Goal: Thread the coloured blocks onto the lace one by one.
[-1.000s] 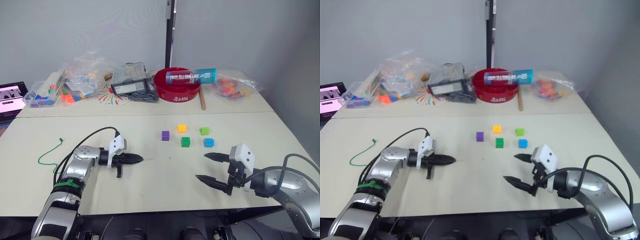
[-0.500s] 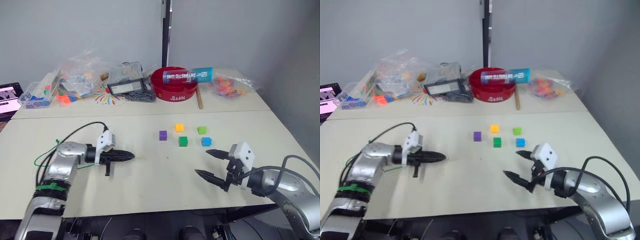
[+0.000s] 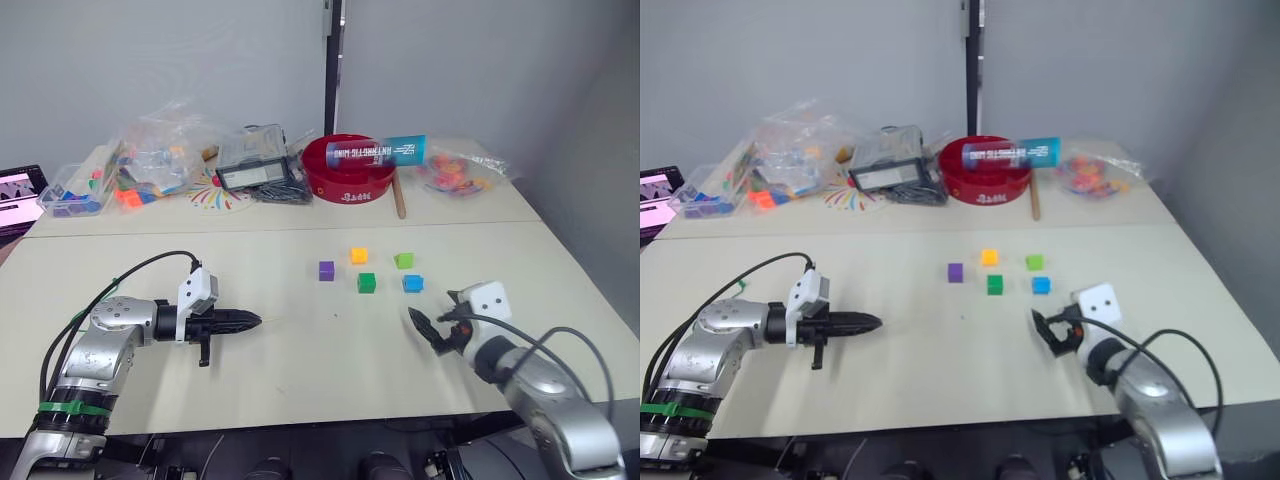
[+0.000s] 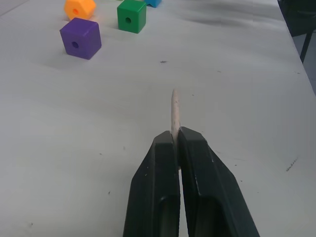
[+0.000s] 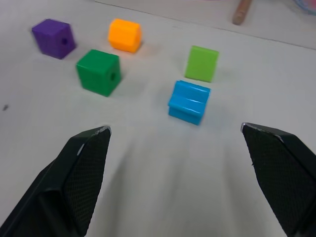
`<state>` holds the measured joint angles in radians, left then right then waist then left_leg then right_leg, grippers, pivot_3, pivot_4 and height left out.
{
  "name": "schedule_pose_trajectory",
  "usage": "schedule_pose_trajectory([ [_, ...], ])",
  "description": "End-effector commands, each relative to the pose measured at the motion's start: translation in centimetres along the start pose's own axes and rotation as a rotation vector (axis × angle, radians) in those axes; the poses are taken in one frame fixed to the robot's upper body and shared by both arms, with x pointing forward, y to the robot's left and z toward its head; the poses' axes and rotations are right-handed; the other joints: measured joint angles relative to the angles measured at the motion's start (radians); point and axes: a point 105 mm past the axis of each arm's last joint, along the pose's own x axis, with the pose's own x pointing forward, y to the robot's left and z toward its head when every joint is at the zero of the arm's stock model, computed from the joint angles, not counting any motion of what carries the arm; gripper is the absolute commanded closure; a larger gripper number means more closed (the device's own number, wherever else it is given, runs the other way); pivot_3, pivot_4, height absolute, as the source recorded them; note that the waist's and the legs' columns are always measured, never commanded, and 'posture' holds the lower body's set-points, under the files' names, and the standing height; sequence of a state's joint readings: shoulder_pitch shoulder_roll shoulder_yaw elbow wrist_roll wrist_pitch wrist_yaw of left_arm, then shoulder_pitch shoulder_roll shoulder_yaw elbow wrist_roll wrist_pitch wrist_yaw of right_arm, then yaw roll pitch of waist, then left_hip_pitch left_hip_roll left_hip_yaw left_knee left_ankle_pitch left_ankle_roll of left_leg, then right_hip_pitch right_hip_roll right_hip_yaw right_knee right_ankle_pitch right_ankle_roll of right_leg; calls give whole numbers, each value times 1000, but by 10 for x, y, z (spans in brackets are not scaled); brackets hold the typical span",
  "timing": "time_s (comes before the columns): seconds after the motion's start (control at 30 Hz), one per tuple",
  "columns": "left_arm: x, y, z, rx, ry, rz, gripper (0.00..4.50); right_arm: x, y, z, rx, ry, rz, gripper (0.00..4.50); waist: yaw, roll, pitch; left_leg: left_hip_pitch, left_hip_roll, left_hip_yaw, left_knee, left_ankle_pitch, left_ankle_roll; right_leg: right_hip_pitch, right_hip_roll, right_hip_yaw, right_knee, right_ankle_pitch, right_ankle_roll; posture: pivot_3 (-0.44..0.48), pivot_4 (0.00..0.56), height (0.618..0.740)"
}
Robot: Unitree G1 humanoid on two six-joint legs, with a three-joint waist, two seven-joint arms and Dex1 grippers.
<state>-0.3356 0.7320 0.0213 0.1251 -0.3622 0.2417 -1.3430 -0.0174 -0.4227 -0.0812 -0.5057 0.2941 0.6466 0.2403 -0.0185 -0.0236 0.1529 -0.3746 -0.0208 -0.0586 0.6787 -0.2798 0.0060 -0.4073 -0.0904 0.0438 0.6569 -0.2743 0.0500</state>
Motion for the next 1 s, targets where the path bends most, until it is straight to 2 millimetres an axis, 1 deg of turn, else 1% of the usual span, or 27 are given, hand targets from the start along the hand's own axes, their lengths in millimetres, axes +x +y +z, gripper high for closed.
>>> schedule_pose_trajectory([
  [0.03,-3,1,14,41,-27,9,4481,14,4,1,11,-3,-107,0,-1,0,0,0,0,0,0,0,0,0,0,0,0,0,0,0,150,740],
  [0.2,-1,3,17,48,-31,5,4481,31,7,0,65,-11,-199,0,3,0,0,-1,-1,0,0,0,0,-3,-2,0,2,0,0,0,150,740],
  [0.3,0,3,19,51,-34,3,4481,45,0,-1,104,-14,-271,0,1,0,0,-1,-2,0,0,0,0,-3,-2,0,3,0,0,0,150,740],
  [0.43,1,3,21,54,-37,3,4481,59,2,-4,113,-3,-280,0,-4,0,0,-5,-3,1,0,0,-1,-11,-2,1,7,0,0,0,150,740],
  [0.5,2,3,23,55,-38,3,4481,64,-1,-10,120,18,-314,0,-10,0,0,-9,-3,2,0,1,-2,-15,-2,1,8,0,0,0,150,740],
  [0.63,2,3,24,58,-42,2,4481,66,-7,-16,143,38,-365,0,-19,0,0,-9,-3,2,0,1,-2,-15,-2,1,9,0,-1,0,150,740],
  [0.67,2,3,24,58,-42,2,4500,66,-7,-16,146,40,-372,534,-20,0,0,-9,-3,1,0,1,-2,-15,-2,1,9,0,-1,0,150,740],
  [0.77,2,2,24,56,-45,3,4500,64,-5,-17,146,37,-362,1406,-18,0,0,-9,-3,1,0,1,-2,-15,-2,1,9,0,-1,0,150,740],
  [0.8,2,2,24,55,-45,3,4500,64,-4,-17,144,36,-362,1833,-18,0,0,-9,-3,1,0,1,-2,-15,-2,1,9,0,-1,0,150,740],
  [0.93,3,2,24,52,-47,2,4500,61,-4,-15,153,26,-369,3172,-18,0,0,-9,-3,1,0,1,-2,-14,-3,1,9,0,-1,0,150,740],
  [0.97,3,2,24,52,-48,2,4500,60,-4,-13,154,20,-371,3328,-19,0,0,-9,-3,1,0,1,-2,-15,-3,1,9,0,-1,0,150,740],
  [1.0,3,2,24,52,-49,2,4500,59,-4,-11,156,10,-370,3328,-19,0,0,-9,-3,1,0,1,-2,-15,-3,1,9,0,-1,0,150,740],
])
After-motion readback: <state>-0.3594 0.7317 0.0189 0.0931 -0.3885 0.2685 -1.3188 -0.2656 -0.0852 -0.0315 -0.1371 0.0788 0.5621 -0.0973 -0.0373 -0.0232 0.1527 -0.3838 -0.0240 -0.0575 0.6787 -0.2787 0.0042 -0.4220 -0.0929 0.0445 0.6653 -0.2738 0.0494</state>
